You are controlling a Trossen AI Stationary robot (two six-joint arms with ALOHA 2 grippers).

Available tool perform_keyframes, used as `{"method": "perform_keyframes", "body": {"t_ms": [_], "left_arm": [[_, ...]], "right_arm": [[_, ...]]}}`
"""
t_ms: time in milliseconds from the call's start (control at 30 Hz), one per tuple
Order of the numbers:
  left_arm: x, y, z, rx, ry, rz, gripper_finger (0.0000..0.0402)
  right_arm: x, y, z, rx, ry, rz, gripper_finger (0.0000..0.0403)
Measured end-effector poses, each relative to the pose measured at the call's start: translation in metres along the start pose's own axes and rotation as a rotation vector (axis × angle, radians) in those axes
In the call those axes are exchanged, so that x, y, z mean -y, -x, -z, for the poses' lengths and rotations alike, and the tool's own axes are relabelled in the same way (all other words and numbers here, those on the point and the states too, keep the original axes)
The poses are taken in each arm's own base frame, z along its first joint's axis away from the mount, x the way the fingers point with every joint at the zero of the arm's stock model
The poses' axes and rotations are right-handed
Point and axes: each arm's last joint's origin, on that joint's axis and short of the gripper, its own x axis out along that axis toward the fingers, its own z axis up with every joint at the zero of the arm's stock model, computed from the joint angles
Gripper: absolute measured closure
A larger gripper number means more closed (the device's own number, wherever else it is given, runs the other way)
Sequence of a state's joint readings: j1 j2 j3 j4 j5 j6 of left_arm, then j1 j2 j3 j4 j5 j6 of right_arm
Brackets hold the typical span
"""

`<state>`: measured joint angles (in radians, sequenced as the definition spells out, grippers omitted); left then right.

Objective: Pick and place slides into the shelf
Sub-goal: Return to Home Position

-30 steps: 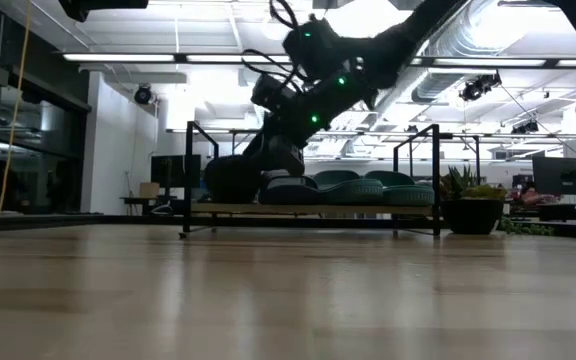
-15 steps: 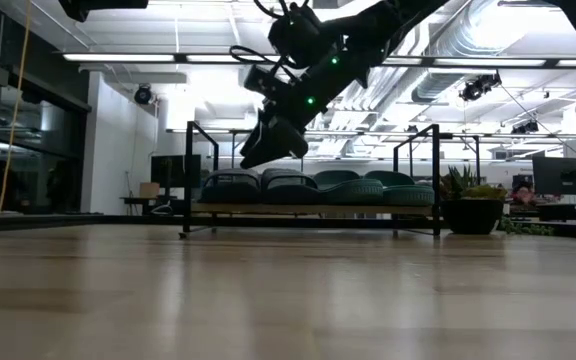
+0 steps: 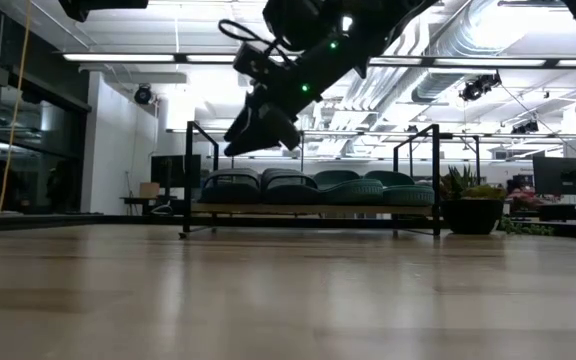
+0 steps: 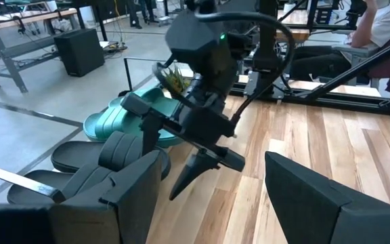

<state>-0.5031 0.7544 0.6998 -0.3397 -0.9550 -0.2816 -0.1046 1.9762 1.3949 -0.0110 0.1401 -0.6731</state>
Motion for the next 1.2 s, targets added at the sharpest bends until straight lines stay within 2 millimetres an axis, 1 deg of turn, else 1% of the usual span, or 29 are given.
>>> {"method": "perform_keyframes", "body": {"t_ms": [200, 367, 533, 667, 867, 1067, 1200], "left_arm": [[0.000, 0.000, 0.000, -0.001, -0.001, 0.002, 0.0156], [-0.001, 0.001, -0.001, 0.002, -0.007, 0.018, 0.0156], [0.000, 0.002, -0.001, -0.009, -0.004, 0.069, 0.0156], [0.001, 0.002, -0.001, -0.014, -0.008, 0.085, 0.0156], [0.001, 0.002, 0.000, -0.014, -0.011, 0.076, 0.0156], [0.001, 0.002, 0.000, -0.020, -0.010, 0.084, 0.0156], [0.002, 0.002, 0.001, -0.043, -0.014, 0.147, 0.0156]], "right_arm": [[-0.006, 0.002, -0.012, 0.052, -0.047, 0.021, 0.0165], [-0.012, 0.007, -0.020, 0.061, -0.112, 0.031, 0.0165], [-0.019, 0.019, -0.032, 0.083, -0.201, 0.018, 0.0165], [-0.027, 0.033, -0.048, 0.132, -0.251, -0.001, 0.0165], [-0.041, 0.054, -0.072, 0.211, -0.266, -0.005, 0.0165], [-0.061, 0.064, -0.086, 0.239, -0.254, -0.005, 0.0165], [-0.071, 0.068, -0.092, 0.236, -0.348, 0.004, 0.0165]]}}
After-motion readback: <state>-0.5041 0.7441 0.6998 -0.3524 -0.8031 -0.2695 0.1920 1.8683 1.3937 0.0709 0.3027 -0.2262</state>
